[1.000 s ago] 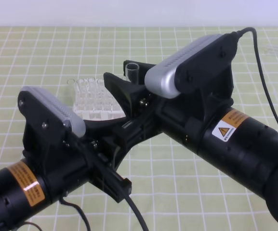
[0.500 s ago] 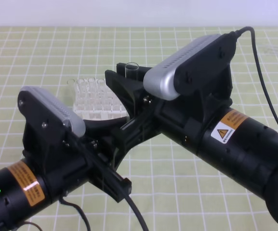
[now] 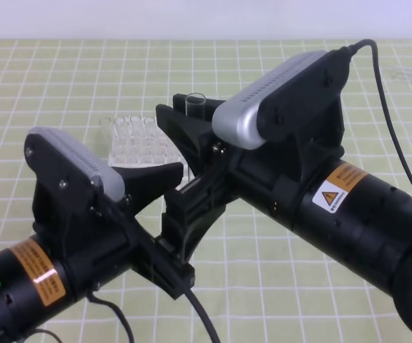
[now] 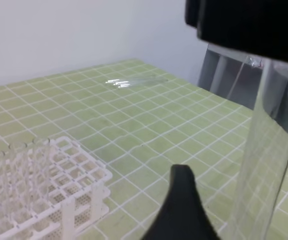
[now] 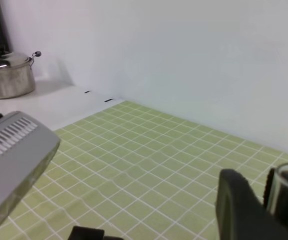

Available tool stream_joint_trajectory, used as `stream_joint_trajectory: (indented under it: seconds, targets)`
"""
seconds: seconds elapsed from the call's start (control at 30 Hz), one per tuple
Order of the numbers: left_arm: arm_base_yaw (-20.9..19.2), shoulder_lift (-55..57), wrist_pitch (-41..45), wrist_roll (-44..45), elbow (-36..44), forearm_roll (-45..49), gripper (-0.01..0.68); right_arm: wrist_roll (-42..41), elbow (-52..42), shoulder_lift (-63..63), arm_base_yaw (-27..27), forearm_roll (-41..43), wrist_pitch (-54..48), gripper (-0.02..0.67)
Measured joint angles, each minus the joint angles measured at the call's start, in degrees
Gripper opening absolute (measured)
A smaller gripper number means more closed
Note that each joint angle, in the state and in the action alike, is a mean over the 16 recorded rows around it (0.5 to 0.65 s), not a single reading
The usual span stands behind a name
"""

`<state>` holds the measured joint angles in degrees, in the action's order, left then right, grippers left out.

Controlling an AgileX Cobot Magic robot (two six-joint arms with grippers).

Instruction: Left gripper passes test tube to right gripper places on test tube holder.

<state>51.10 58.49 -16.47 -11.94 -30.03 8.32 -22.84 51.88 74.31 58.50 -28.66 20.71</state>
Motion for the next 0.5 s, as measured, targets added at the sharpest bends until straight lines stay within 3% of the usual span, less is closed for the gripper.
stream_joint_trajectory:
  seconds: [0.13, 0.23, 0.5]
  targets:
    - [0.00, -2.82, 3.50, -0.04, -0.01, -0.01, 0.454, -0.11, 0.00, 0.00, -0.62, 0.01, -0.42, 0.089]
    - [0.00, -6.75, 8.36, 0.08, 0.00, 0.00, 0.399, -0.19, 0.00, 0.00, -1.14, -0.01, -0.87, 0.089]
    - [0.00, -21.26, 25.20, 0.31, 1.23, -0.26, 0.160, -0.31, 0.00, 0.00, -2.37, -0.06, -2.33, 0.088]
